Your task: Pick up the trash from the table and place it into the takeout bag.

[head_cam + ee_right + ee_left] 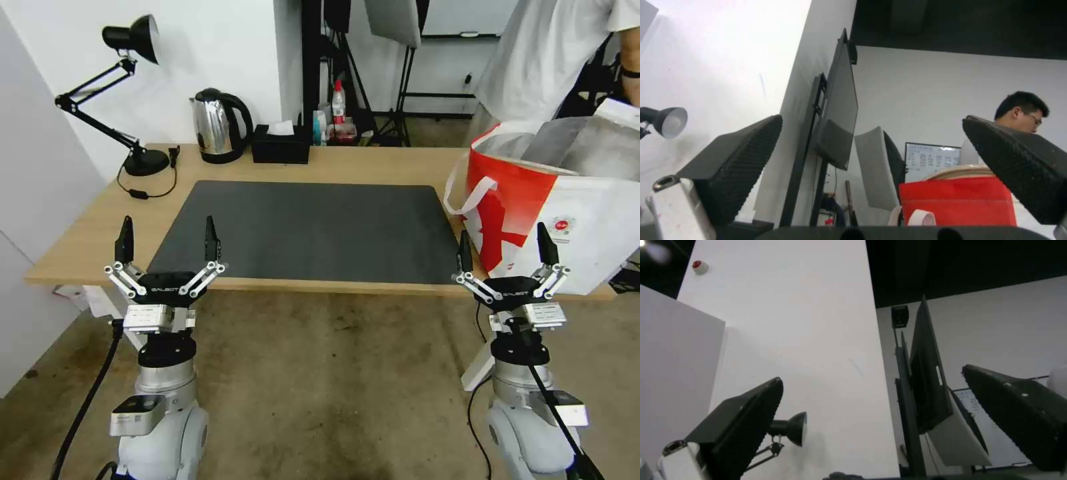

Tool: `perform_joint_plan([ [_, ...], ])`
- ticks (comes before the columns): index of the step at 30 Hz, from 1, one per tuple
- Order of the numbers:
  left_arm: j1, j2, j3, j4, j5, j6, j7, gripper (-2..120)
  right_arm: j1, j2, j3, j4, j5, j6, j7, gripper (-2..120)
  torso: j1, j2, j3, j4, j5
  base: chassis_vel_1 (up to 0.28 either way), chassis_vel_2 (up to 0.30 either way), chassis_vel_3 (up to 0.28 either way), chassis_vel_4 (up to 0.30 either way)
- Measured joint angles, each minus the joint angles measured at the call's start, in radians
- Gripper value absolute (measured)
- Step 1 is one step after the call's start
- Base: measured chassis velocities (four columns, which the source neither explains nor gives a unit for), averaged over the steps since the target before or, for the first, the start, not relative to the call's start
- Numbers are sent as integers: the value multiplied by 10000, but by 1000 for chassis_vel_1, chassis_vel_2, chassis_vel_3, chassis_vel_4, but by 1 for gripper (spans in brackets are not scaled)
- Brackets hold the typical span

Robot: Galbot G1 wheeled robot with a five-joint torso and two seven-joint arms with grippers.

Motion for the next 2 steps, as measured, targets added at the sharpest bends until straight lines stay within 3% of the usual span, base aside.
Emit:
perform_joint_plan([
  [2, 0, 0, 0, 0, 0, 0, 0, 100, 0, 0, 1, 0, 0, 0, 0, 100, 0, 0, 0, 0, 0, 0, 0, 0, 0],
])
